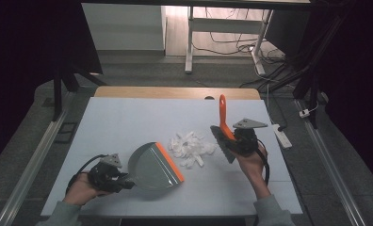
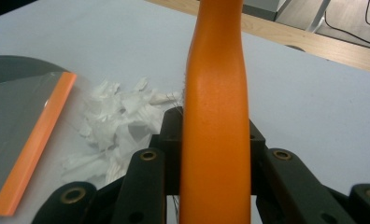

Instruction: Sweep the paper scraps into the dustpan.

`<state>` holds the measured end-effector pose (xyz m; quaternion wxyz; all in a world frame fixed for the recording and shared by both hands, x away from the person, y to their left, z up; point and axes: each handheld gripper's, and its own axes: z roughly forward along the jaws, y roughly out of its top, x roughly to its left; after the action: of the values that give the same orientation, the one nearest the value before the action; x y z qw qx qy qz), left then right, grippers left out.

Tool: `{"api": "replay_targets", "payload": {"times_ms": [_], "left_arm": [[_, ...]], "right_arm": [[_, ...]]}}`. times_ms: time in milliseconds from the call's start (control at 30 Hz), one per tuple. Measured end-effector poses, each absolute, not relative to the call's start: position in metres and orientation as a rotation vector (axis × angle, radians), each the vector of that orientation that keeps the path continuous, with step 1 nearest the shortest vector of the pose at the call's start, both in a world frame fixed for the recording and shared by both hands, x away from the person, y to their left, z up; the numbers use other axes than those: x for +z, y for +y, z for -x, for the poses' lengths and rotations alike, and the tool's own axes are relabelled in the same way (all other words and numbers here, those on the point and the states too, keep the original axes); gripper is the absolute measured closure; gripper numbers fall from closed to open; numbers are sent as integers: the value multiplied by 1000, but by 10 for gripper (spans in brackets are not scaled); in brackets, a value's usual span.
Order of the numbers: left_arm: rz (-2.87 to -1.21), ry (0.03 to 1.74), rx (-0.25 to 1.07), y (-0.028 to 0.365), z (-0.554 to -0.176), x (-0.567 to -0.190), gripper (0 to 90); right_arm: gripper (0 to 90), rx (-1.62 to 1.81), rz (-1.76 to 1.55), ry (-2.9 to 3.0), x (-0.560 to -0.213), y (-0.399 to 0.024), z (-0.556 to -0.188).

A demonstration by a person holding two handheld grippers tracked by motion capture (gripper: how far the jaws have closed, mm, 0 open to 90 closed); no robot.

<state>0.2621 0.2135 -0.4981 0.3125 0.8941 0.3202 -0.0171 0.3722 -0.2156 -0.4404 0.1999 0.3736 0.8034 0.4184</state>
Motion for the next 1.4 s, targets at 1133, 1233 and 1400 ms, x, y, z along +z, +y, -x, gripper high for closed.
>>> {"api": "replay_targets", "payload": {"times_ms": [1133, 1233, 1400], "left_arm": [[-2340, 857, -107, 207, -274, -507, 611], [-2342, 857, -109, 206, -275, -507, 611], [-2340, 860, -115, 204, -276, -509, 611]], "right_arm": [[704, 923, -1155, 2317, -478, -183, -448], [705, 915, -1162, 2327, -481, -179, -451], [705, 908, -1171, 2339, -487, -173, -453]]}}
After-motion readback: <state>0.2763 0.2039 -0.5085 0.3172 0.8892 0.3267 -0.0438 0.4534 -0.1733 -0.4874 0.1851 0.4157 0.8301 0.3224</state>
